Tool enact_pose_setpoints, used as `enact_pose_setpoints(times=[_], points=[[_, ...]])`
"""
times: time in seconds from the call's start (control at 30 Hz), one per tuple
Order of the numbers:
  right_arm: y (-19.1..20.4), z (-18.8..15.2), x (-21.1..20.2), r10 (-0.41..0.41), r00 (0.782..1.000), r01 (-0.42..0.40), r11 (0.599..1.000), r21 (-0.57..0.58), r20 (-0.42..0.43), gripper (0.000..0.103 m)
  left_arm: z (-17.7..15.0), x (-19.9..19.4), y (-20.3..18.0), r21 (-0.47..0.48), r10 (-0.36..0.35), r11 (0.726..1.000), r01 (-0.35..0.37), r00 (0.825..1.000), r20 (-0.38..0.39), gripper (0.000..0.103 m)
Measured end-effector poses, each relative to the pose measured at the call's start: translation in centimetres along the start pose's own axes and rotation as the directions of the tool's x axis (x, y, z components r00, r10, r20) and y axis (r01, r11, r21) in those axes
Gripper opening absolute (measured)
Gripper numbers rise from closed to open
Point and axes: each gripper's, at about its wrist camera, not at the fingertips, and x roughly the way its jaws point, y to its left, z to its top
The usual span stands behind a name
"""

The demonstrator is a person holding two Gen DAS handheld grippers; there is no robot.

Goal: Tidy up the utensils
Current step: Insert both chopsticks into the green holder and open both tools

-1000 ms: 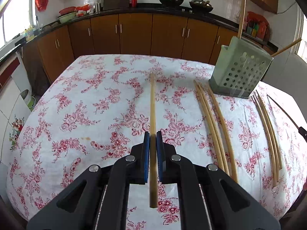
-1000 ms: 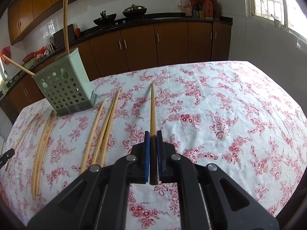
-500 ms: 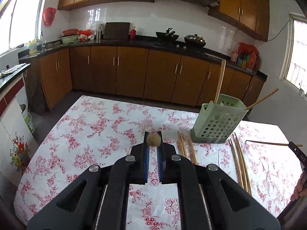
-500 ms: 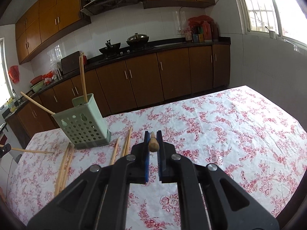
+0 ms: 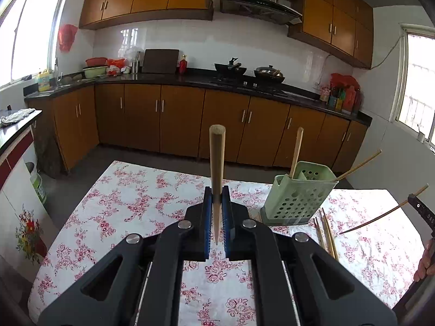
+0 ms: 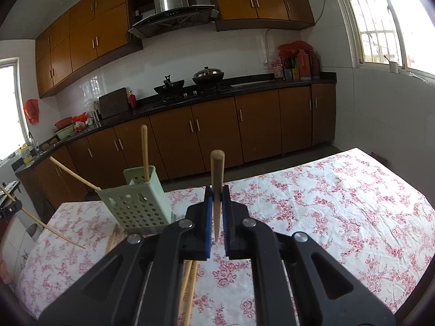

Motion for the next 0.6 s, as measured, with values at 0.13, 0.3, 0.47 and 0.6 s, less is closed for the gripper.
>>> enact_pose_setpoints(times=[0.13, 0.3, 0.47, 0.6], points=[[0.9, 2.4, -1.8, 0.078, 0.997, -0.078, 0.997, 0.002, 0.012, 0.008, 1.5, -1.7, -1.3, 0.014, -0.063, 0.998, 0.063, 0.997, 0.035, 0.007], [2.6, 5.9, -4.8, 0.173, 0.981, -0.172, 0.985, -0.013, 0.090, 0.008, 3.3, -3.4, -3.5, 0.027, -0.143, 0.990, 0.141, 0.987, 0.079, 0.007], [4.3, 8.5, -6.3, 0.237, 0.956, -0.236, 0.971, -0.026, 0.171, 0.008, 5.4, -4.1, -6.5, 0.046, -0.194, 0.981, 0.190, 0.972, 0.134, 0.007], [6.3, 10.0, -5.9, 0.246, 0.941, -0.242, 0.969, -0.047, 0.231, 0.008, 7.3, -3.2, -8.7, 0.049, -0.199, 0.980, 0.194, 0.962, 0.186, 0.007]])
